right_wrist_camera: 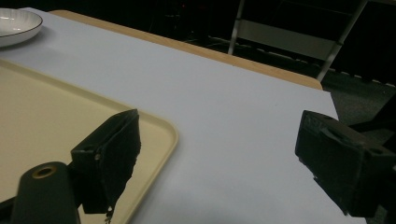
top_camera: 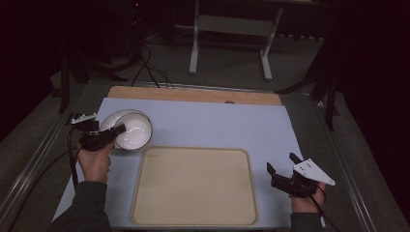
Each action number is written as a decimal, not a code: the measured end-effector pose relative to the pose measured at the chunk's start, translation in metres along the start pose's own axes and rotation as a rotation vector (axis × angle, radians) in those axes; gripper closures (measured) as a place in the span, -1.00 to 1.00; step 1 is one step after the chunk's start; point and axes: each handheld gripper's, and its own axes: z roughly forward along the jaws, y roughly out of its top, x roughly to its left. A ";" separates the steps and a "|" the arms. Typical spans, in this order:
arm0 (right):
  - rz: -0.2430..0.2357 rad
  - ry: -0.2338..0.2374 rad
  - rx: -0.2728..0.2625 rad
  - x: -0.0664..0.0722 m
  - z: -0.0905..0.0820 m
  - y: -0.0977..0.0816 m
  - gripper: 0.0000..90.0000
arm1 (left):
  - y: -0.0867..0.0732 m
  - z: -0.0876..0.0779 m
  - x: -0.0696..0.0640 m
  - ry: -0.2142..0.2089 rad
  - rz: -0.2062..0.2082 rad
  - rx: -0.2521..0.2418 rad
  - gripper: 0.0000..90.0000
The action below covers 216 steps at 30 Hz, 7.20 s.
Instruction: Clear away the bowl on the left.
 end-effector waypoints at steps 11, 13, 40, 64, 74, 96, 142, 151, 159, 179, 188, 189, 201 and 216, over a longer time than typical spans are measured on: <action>0.002 -0.002 -0.004 0.000 -0.001 0.000 -0.69 | -0.011 0.000 -0.012 -0.035 0.038 0.024 0.76; 0.001 -0.002 -0.004 0.000 -0.001 0.000 -0.69 | -0.011 -0.001 -0.013 -0.043 0.043 0.022 0.76; -0.001 -0.002 -0.011 0.000 -0.002 0.001 -0.69 | -0.022 -0.008 -0.034 -0.119 0.092 0.047 0.75; 0.000 -0.003 -0.013 -0.001 -0.002 0.001 -0.69 | -0.031 -0.011 -0.053 -0.182 0.133 0.073 0.75; 0.000 -0.003 -0.015 -0.001 -0.002 0.001 -0.69 | -0.034 -0.012 -0.058 -0.203 0.146 0.079 0.75; -0.003 -0.005 -0.017 -0.001 -0.003 0.001 -0.69 | -0.046 -0.010 -0.071 -0.246 0.172 0.127 0.75; -0.008 -0.004 -0.018 0.000 -0.002 0.001 -0.69 | -0.064 0.003 -0.084 -0.256 0.184 0.208 0.75; -0.008 -0.004 -0.017 0.000 -0.002 0.001 -0.69 | -0.069 0.011 -0.087 -0.269 0.180 0.228 0.75; -0.010 -0.003 -0.018 0.000 -0.002 0.001 -0.69 | -0.073 0.016 -0.088 -0.266 0.184 0.247 0.75; -0.012 -0.003 -0.016 0.001 -0.002 0.001 -0.69 | -0.086 0.035 -0.092 -0.244 0.208 0.304 0.74; -0.013 -0.001 -0.016 0.001 -0.002 0.001 -0.69 | -0.088 0.039 -0.091 -0.251 0.196 0.317 0.74; -0.012 -0.001 -0.015 0.001 -0.002 0.001 -0.69 | -0.089 0.040 -0.090 -0.251 0.195 0.319 0.74; -0.012 -0.001 -0.014 0.001 -0.001 0.001 -0.69 | -0.095 0.047 -0.095 -0.259 0.208 0.357 0.73; -0.012 -0.001 -0.013 0.001 -0.001 0.001 -0.69 | -0.102 0.057 -0.101 -0.234 0.227 0.379 0.72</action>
